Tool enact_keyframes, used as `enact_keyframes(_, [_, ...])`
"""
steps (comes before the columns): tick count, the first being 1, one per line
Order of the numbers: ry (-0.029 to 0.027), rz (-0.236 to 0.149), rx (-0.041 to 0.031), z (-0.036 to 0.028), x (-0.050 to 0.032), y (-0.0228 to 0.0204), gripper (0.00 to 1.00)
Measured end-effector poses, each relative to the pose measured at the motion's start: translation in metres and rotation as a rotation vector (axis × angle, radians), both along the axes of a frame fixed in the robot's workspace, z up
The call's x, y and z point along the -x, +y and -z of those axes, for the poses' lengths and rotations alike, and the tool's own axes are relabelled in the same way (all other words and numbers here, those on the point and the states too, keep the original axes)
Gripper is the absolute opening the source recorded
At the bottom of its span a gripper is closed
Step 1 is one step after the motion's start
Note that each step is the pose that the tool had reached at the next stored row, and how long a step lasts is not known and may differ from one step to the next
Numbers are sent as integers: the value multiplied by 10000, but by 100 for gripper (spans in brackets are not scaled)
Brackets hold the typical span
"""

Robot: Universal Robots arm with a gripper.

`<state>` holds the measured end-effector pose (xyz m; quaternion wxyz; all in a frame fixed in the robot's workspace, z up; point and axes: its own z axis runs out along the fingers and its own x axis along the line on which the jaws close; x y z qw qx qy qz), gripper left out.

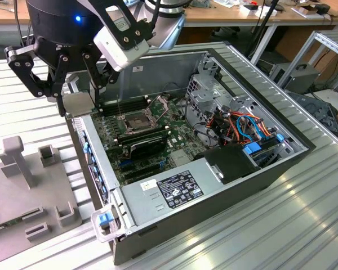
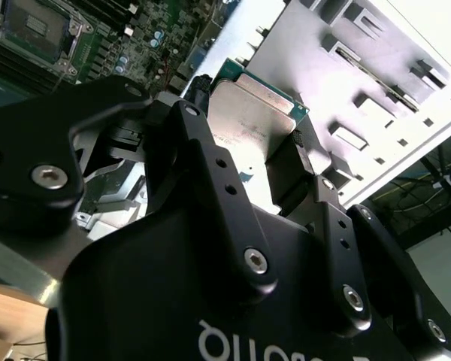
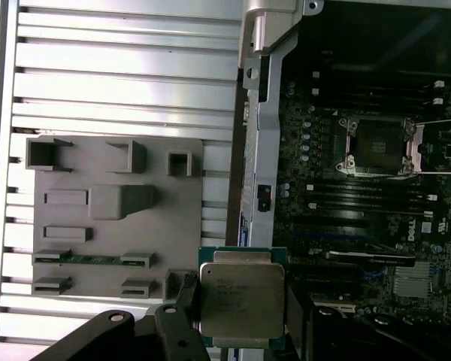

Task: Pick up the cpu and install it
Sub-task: 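Pick up the cpu and move it towards the insertion slot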

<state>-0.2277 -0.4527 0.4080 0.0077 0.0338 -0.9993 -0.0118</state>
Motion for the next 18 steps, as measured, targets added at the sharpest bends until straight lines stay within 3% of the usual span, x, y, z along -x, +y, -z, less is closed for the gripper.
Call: enact_keyframes(18, [0, 0, 0, 0, -236, 0, 55])
